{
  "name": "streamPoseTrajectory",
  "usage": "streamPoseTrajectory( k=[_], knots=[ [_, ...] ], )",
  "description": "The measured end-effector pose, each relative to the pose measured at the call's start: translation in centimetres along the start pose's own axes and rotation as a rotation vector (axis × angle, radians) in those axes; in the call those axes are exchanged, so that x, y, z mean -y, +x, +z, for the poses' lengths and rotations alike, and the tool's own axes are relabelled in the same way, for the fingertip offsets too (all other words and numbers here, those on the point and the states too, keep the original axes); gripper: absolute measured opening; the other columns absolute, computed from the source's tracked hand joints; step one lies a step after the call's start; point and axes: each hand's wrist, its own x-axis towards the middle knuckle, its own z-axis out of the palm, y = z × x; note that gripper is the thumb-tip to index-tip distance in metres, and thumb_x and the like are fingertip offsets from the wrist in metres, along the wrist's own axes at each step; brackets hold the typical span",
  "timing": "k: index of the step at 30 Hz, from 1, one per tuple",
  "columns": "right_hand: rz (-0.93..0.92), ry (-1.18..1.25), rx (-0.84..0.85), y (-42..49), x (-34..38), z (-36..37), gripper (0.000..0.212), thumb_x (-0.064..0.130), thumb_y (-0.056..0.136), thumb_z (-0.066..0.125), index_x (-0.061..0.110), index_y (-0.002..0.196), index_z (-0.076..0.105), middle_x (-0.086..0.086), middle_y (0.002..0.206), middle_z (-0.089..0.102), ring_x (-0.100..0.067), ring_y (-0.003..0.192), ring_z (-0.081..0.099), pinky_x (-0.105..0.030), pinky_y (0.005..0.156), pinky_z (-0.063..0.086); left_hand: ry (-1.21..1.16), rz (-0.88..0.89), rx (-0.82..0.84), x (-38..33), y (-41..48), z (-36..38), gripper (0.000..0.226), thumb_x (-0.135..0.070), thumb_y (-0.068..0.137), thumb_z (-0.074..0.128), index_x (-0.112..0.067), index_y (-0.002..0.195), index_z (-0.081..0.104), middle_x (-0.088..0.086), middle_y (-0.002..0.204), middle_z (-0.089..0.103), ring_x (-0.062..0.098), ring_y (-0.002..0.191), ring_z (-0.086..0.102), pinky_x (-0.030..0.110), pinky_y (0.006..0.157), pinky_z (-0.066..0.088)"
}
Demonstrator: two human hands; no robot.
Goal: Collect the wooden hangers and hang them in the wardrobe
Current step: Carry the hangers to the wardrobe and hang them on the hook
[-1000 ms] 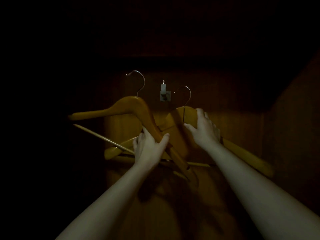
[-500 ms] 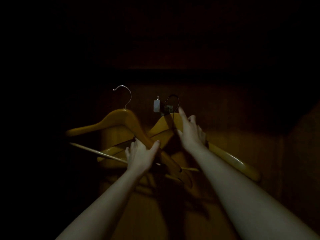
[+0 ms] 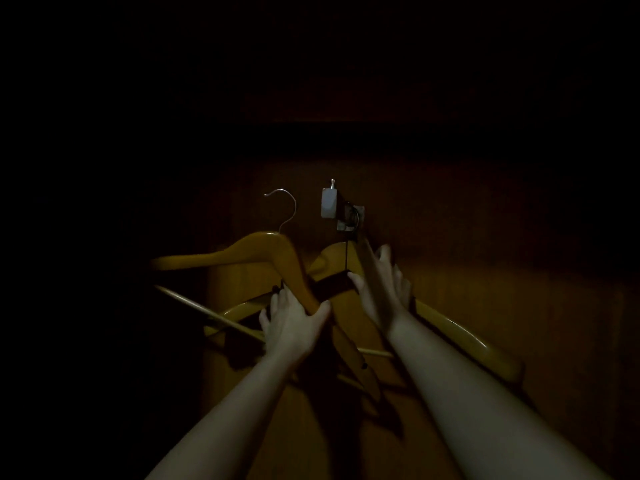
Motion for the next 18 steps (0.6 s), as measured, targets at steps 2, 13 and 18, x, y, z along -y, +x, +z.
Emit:
streamPoseTrajectory(
  k=[2, 13, 18],
  knots=[
    [0.015, 0.0, -0.011, -0.1, -0.5, 0.3, 0.065, 0.033, 0.091, 0.055, 0.034, 0.144, 0.019, -0.006, 0.146, 0.032, -0.03, 0.125, 0.046, -0.043, 0.09, 0.046, 0.003, -0.001, 0.007, 0.4, 0.0, 0.5, 0.068, -0.054, 0.086, 0.047, -0.019, 0.14, 0.026, 0.0, 0.142, 0.039, 0.023, 0.136, 0.029, 0.05, 0.116, 0.011],
    [-0.107, -0.357, -0.038, -0.5, -1.6, 0.0, 0.065, 0.037, 0.095, 0.044, 0.028, 0.148, 0.006, -0.01, 0.143, 0.036, -0.028, 0.129, 0.037, -0.039, 0.101, 0.036, -0.016, 0.002, 0.078, 0.8, -0.3, 1.7, 0.074, -0.054, 0.083, 0.05, -0.02, 0.143, 0.022, 0.0, 0.147, 0.033, 0.022, 0.139, 0.025, 0.052, 0.115, 0.009],
    [-0.055, -0.247, 0.085, -3.3, -1.1, -1.6, 0.066, 0.039, 0.095, 0.04, 0.026, 0.149, 0.004, -0.007, 0.154, 0.017, -0.028, 0.138, 0.024, -0.043, 0.11, 0.029, -0.1, -0.011, 0.098, 0.6, -1.8, 0.2, 0.074, -0.052, 0.083, 0.055, -0.023, 0.143, 0.022, 0.0, 0.146, 0.035, 0.025, 0.135, 0.032, 0.054, 0.115, 0.015]
  ],
)
